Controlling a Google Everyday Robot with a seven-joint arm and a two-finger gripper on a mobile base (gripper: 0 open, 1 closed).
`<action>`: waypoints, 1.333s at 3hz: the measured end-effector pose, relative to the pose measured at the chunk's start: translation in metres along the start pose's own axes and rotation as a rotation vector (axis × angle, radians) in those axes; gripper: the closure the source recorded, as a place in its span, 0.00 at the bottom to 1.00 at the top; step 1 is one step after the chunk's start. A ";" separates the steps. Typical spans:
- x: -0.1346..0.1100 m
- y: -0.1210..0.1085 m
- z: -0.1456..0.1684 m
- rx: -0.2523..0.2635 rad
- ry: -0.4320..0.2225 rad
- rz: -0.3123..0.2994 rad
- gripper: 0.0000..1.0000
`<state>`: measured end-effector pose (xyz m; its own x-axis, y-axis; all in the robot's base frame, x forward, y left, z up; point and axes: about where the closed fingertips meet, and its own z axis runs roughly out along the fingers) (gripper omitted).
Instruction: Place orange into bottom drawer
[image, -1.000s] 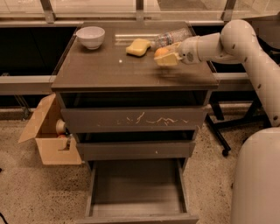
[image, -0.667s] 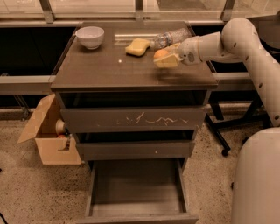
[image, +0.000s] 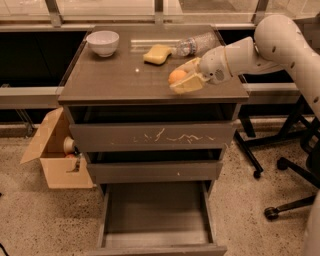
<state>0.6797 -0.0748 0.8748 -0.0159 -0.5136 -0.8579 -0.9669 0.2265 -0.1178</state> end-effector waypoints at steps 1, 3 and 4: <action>0.007 0.050 0.012 -0.061 0.040 -0.056 1.00; 0.046 0.101 0.042 -0.106 0.053 -0.075 1.00; 0.068 0.106 0.056 -0.125 0.078 -0.074 1.00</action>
Offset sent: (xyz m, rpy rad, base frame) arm -0.1177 0.0322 -0.1149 -0.0638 -0.0660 0.1091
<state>0.5905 -0.0397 0.7765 0.0413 -0.5886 -0.8074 -0.9902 0.0837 -0.1117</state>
